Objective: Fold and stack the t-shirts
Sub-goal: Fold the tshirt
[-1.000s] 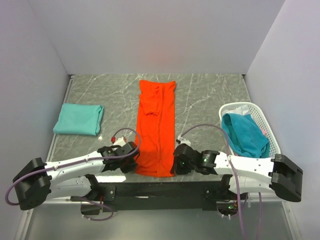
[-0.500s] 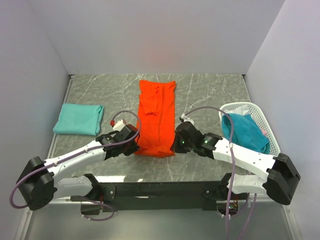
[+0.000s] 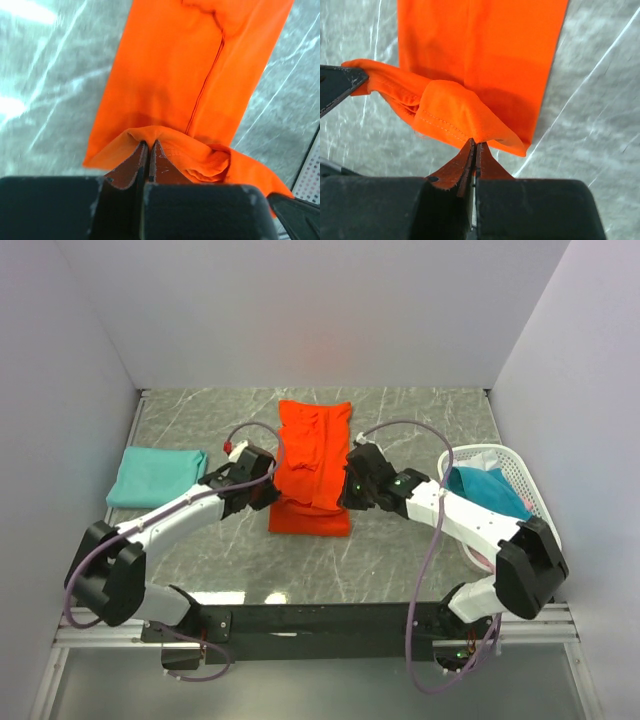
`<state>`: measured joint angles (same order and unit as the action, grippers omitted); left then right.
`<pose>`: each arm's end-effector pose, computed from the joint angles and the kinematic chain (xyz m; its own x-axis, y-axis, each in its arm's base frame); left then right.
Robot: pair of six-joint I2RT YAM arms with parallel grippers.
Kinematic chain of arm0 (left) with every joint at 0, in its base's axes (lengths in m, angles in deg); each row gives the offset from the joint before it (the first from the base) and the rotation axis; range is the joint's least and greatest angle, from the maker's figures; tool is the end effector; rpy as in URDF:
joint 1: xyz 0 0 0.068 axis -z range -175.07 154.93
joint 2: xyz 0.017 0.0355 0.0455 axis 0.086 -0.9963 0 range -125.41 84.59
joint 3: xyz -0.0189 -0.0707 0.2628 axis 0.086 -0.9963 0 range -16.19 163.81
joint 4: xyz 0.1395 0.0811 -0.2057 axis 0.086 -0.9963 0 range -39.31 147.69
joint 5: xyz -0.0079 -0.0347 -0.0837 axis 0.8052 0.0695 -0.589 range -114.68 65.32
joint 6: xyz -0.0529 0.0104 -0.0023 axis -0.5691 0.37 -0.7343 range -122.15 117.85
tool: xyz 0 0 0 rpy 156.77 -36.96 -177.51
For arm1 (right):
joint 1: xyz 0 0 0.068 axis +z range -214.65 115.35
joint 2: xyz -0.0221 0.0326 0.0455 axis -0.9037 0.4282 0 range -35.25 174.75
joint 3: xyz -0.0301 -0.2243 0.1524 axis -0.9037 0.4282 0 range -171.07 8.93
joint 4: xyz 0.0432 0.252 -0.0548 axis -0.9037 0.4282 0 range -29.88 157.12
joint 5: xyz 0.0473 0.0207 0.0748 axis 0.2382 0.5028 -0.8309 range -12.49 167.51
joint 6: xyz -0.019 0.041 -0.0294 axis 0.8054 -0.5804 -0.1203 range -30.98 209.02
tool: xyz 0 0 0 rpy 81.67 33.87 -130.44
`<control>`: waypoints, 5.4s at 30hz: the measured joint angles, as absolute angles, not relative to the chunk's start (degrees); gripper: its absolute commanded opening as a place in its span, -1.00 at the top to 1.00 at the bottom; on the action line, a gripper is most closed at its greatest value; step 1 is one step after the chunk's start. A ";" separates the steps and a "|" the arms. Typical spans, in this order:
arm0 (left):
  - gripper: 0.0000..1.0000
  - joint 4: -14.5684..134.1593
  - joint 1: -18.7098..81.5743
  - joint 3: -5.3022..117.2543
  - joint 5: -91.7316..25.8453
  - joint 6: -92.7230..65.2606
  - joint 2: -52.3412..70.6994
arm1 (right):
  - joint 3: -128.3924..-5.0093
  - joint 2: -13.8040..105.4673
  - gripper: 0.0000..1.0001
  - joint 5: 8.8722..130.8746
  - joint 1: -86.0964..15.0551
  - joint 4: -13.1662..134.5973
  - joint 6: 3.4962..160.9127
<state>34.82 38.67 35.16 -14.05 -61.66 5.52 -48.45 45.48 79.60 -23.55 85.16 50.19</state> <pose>0.2398 -0.1522 0.2276 -0.7124 -0.5427 -0.4450 -0.3261 0.8175 -0.4748 0.2261 0.1956 0.2502 -0.8394 0.0994 -0.5343 -0.1442 0.9072 0.3953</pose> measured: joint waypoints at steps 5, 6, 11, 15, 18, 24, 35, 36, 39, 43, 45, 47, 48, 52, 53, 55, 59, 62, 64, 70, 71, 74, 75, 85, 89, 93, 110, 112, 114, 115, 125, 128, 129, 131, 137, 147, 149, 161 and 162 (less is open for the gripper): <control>0.99 36.44 35.17 38.15 -16.72 -58.90 1.17 | -52.80 49.70 1.00 78.33 -26.76 85.14 52.16; 0.99 36.61 34.47 38.68 -17.35 -58.40 0.29 | -53.54 50.57 1.00 78.14 -27.26 85.07 52.57; 0.99 37.44 32.42 40.97 -19.40 -56.21 -3.79 | -57.13 54.38 1.00 76.76 -29.23 85.07 53.93; 0.99 37.94 31.11 43.40 -20.96 -54.82 -7.27 | -58.97 56.67 1.00 75.16 -30.45 84.74 54.54; 0.91 38.18 30.12 45.00 -21.92 -53.81 -9.43 | -60.39 58.68 1.00 74.55 -30.98 84.72 54.82; 0.75 38.40 28.68 47.44 -23.14 -51.69 -11.97 | -62.13 62.11 1.00 73.39 -32.33 84.11 55.33; 0.75 39.19 27.33 51.01 -25.50 -49.13 -18.96 | -63.69 66.40 1.00 71.38 -34.71 82.80 55.76; 0.74 39.36 27.26 51.20 -25.76 -49.11 -19.60 | -63.93 67.07 1.00 71.16 -34.95 82.77 55.83; 0.63 39.43 27.08 51.47 -25.94 -49.11 -20.75 | -65.06 69.30 1.00 70.66 -35.70 82.88 55.92; -0.11 39.47 26.71 51.66 -25.89 -48.83 -21.15 | -67.75 72.43 0.79 70.66 -36.11 83.19 56.29; -0.56 39.65 26.47 51.73 -25.83 -48.61 -21.15 | -69.41 73.41 0.38 71.01 -36.20 84.02 56.79; -0.90 39.65 26.36 51.73 -25.74 -48.37 -20.93 | -71.21 73.94 0.12 71.82 -36.20 84.81 57.08; -0.95 39.65 26.28 51.68 -25.68 -48.48 -20.58 | -71.82 73.94 -0.03 72.15 -36.20 85.29 57.49; -0.99 40.26 26.17 49.28 -24.65 -49.26 -15.20 | -72.54 72.82 -0.19 73.37 -36.20 85.97 58.08; -0.99 40.15 26.17 48.06 -24.32 -49.50 -13.02 | -72.12 72.32 -0.22 73.39 -36.20 85.90 58.12; -0.99 40.37 26.17 45.30 -23.21 -50.07 -7.75 | -69.83 69.70 -0.36 73.37 -35.85 85.75 58.10; -0.99 40.61 26.17 38.09 -20.96 -51.67 3.81 | -64.71 64.10 -0.38 73.39 -34.26 85.03 58.32; -0.99 39.56 26.17 32.45 -18.59 -53.59 11.00 | -62.90 62.20 -0.39 73.15 -30.32 83.85 58.45; -0.99 37.86 26.17 28.93 -17.09 -55.14 15.31 | -62.86 62.75 -0.39 72.69 -27.37 82.86 58.50; -0.99 33.38 26.17 19.34 -13.98 -58.86 28.86 | -65.09 69.24 -0.39 70.71 -22.34 81.07 59.02; -0.99 32.65 26.17 18.11 -13.81 -59.19 30.65 | -65.70 70.40 -0.39 70.64 -22.37 80.87 59.11; -0.99 31.41 26.17 15.51 -13.24 -60.32 34.00 | -67.31 73.50 -0.39 70.51 -22.58 80.26 59.39; -0.99 30.99 26.17 14.90 -13.11 -60.43 34.61 | -67.69 74.00 -0.39 70.55 -22.56 80.06 59.54; -0.99 29.94 26.17 13.15 -12.80 -60.56 36.12 | -71.01 78.57 -0.39 72.83 -22.56 75.65 60.42; -0.99 30.10 26.17 13.04 -12.82 -60.56 36.10 | -71.01 79.90 -0.39 74.20 -22.56 74.12 60.42; -0.99 30.64 26.17 12.63 -12.89 -60.56 36.05 | -71.31 80.45 -0.39 75.58 -22.58 72.81 60.40; -0.99 30.43 26.17 12.10 -12.85 -60.52 36.01 | -86.72 87.16 -0.36 78.60 -28.68 70.69 60.53; -0.99 30.43 26.17 12.10 -12.89 -60.54 36.01 | -87.12 86.70 -0.36 78.47 -29.18 71.13 61.05; -0.99 30.47 26.17 12.10 -13.04 -60.54 36.01 | -86.42 85.70 -0.37 77.98 -29.16 71.32 61.51; -0.99 30.49 26.17 12.10 -13.11 -60.54 36.01 | -85.26 84.69 -0.38 77.24 -29.03 71.19 61.71; -0.99 31.82 26.17 12.01 -14.55 -60.35 34.76 | -70.42 75.62 -0.40 66.64 -21.58 67.87 60.68; -0.99 32.00 26.17 12.01 -14.84 -60.30 34.72 | -71.34 77.65 -0.40 64.59 -20.25 67.58 60.40; -0.99 32.00 26.17 11.99 -14.84 -60.30 34.72 | -72.10 78.59 -0.40 64.28 -20.20 67.72 60.35; -0.99 32.00 26.17 12.01 -14.81 -60.32 34.76 | -74.40 81.06 -0.40 64.08 -20.29 67.67 60.35; -0.99 31.85 26.17 12.01 -14.75 -60.30 35.68 | -84.04 89.17 -0.40 64.54 -21.23 69.88 60.57; -0.99 31.67 26.17 12.01 -14.77 -60.30 36.40 | -96.95 96.58 -0.40 65.07 -25.45 75.12 61.82; -0.99 31.71 26.17 12.01 -14.81 -60.30 36.38 | -98.07 96.58 -0.40 65.07 -26.19 76.31 62.54; -0.99 37.33 26.17 13.13 -19.93 -58.40 27.48 | -77.28 73.63 -0.43 69.68 -26.56 76.72 64.16; -0.99 38.56 26.17 13.61 -20.96 -58.14 25.23 | -73.04 69.37 -0.43 70.40 -26.56 75.93 63.59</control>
<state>38.56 26.17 13.61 -20.96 -58.14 25.23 -73.04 69.37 70.40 -26.56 75.93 63.59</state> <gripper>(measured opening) 0.995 0.713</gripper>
